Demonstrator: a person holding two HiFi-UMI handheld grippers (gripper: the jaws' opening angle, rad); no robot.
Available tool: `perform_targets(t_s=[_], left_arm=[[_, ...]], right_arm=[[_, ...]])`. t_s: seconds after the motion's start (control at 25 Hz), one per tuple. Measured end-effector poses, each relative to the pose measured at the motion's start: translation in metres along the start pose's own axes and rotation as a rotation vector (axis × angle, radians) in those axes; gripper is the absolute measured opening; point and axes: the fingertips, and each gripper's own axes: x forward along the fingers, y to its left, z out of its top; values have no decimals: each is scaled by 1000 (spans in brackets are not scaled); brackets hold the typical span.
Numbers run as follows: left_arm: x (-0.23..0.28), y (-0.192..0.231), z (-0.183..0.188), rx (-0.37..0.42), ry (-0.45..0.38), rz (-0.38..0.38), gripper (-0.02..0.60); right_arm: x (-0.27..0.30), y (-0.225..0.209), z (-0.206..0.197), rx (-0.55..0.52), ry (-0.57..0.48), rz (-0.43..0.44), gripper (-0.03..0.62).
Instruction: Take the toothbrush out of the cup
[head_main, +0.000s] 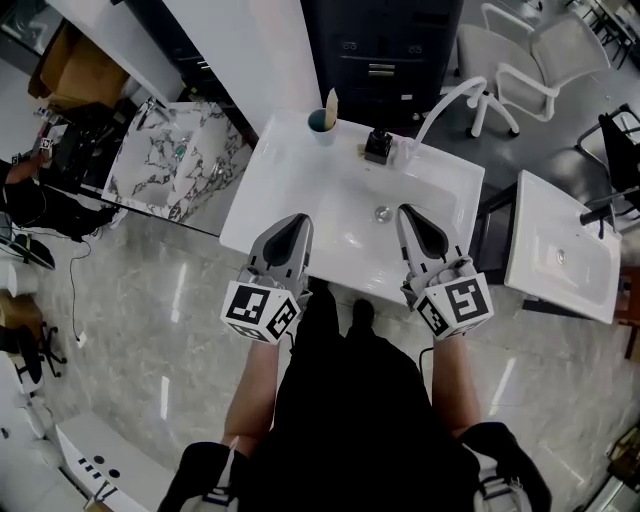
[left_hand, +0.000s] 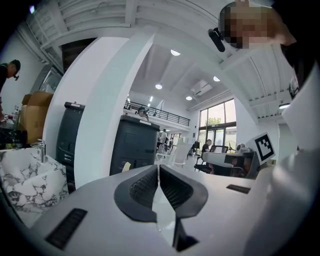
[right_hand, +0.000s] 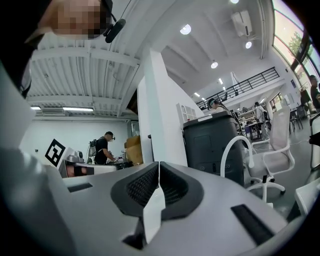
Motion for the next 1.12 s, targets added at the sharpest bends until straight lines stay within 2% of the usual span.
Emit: perform_targets(t_s=[0.32, 0.52, 0.76, 1.12], left_arm=[[55, 40, 20, 4, -7, -115, 25], [87, 66, 26, 22, 10, -190, 26], [122, 95, 9, 9, 63, -260, 26], [165, 113, -10, 49, 133, -348, 28]], right_arm=[[44, -4, 17, -30, -6, -80, 32], [74, 5, 11, -8, 18, -125, 32], [96, 12, -1, 4, 51, -202, 32], [108, 8, -11, 33, 59, -314, 32]])
